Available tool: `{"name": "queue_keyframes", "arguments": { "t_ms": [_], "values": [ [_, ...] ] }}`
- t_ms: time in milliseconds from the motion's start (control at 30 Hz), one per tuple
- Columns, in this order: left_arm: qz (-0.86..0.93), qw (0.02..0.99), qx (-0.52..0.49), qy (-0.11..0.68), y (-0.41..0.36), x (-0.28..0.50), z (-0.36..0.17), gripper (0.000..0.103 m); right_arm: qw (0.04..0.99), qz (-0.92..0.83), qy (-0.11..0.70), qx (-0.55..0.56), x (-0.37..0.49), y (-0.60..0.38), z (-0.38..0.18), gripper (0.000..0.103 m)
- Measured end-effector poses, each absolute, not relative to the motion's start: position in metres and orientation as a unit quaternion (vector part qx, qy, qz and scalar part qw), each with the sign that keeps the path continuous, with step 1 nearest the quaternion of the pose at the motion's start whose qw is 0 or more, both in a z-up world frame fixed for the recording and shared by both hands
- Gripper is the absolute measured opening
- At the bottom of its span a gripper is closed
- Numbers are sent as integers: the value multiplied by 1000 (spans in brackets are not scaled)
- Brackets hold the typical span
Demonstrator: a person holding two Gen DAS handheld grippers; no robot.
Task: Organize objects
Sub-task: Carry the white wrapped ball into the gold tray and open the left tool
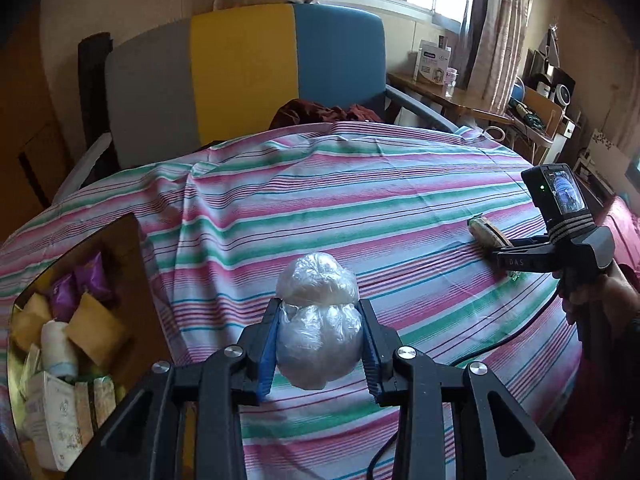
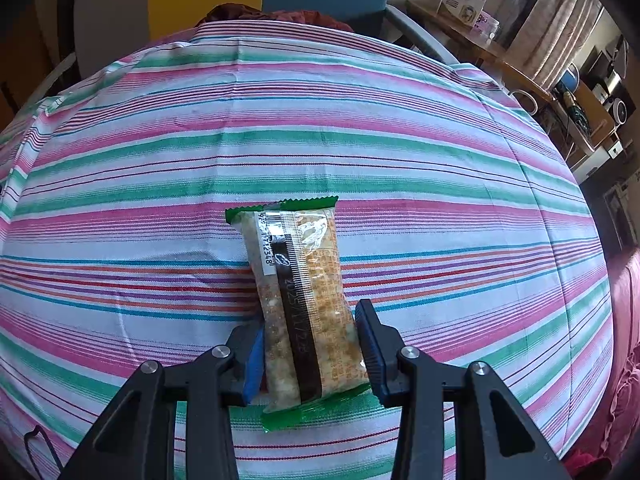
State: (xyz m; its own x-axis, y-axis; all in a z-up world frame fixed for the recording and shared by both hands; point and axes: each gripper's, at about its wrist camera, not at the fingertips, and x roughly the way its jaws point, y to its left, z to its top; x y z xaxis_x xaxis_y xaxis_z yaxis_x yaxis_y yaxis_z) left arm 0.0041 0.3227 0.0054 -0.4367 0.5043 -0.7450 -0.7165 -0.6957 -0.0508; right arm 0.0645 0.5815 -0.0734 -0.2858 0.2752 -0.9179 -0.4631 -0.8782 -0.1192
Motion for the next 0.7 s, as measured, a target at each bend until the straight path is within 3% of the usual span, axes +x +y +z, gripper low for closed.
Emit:
{"name": "queue_keyframes", "arguments": {
  "t_ms": [700],
  "values": [
    [857, 334, -378, 106, 257, -1, 10, 36, 227, 804, 93, -541, 65, 602, -82, 43]
  ]
}}
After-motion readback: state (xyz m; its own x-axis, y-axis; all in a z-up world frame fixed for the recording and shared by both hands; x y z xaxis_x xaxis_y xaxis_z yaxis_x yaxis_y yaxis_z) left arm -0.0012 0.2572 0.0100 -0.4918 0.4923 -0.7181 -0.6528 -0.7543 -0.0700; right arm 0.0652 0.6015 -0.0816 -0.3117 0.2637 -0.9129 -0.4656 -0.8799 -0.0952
